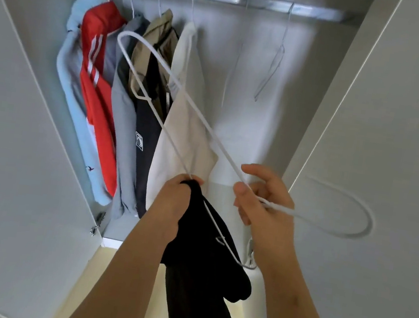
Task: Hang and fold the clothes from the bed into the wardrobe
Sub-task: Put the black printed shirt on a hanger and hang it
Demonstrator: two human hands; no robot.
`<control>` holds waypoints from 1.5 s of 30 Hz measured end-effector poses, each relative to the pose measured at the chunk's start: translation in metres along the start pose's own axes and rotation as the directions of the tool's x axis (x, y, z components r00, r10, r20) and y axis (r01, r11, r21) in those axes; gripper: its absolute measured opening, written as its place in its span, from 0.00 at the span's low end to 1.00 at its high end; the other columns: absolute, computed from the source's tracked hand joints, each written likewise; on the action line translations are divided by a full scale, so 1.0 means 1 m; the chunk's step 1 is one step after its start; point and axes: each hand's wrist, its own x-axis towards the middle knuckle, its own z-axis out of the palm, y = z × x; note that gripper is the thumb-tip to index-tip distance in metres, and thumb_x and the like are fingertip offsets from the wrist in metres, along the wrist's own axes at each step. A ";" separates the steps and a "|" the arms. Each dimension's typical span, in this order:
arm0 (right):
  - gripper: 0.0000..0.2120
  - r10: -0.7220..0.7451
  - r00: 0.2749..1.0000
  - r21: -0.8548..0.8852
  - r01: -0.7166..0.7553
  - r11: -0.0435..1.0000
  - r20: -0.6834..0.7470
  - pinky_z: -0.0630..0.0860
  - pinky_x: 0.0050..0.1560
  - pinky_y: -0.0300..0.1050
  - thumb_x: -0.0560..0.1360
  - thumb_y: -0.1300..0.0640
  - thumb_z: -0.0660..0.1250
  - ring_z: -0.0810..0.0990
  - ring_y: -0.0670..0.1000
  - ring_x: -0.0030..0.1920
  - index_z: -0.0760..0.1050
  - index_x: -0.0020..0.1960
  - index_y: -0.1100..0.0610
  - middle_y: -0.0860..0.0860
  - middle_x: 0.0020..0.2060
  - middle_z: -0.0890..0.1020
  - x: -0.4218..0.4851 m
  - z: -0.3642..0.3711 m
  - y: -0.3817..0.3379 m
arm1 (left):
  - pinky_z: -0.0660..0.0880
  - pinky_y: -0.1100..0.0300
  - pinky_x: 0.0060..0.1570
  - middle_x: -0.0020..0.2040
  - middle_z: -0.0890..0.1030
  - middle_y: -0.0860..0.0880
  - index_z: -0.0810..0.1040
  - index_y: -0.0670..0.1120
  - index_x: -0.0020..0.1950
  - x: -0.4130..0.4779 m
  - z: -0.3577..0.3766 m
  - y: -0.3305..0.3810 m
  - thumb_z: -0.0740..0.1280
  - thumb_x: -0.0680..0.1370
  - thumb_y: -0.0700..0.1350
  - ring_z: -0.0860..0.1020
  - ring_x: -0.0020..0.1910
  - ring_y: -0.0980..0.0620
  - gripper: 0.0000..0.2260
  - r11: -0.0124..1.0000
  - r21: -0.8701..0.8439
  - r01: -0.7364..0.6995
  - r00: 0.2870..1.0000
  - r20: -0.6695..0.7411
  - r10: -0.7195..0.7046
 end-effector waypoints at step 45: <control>0.14 0.288 0.940 -0.450 -0.179 0.875 0.186 0.73 0.40 0.27 0.70 0.53 0.72 0.77 0.42 0.40 0.66 0.43 0.45 0.42 0.40 0.76 0.021 0.139 0.054 | 0.74 0.60 0.34 0.31 0.75 0.49 0.71 0.44 0.39 0.033 -0.111 0.043 0.64 0.78 0.48 0.76 0.33 0.52 0.11 0.981 -0.076 -0.180 0.983 0.020 0.182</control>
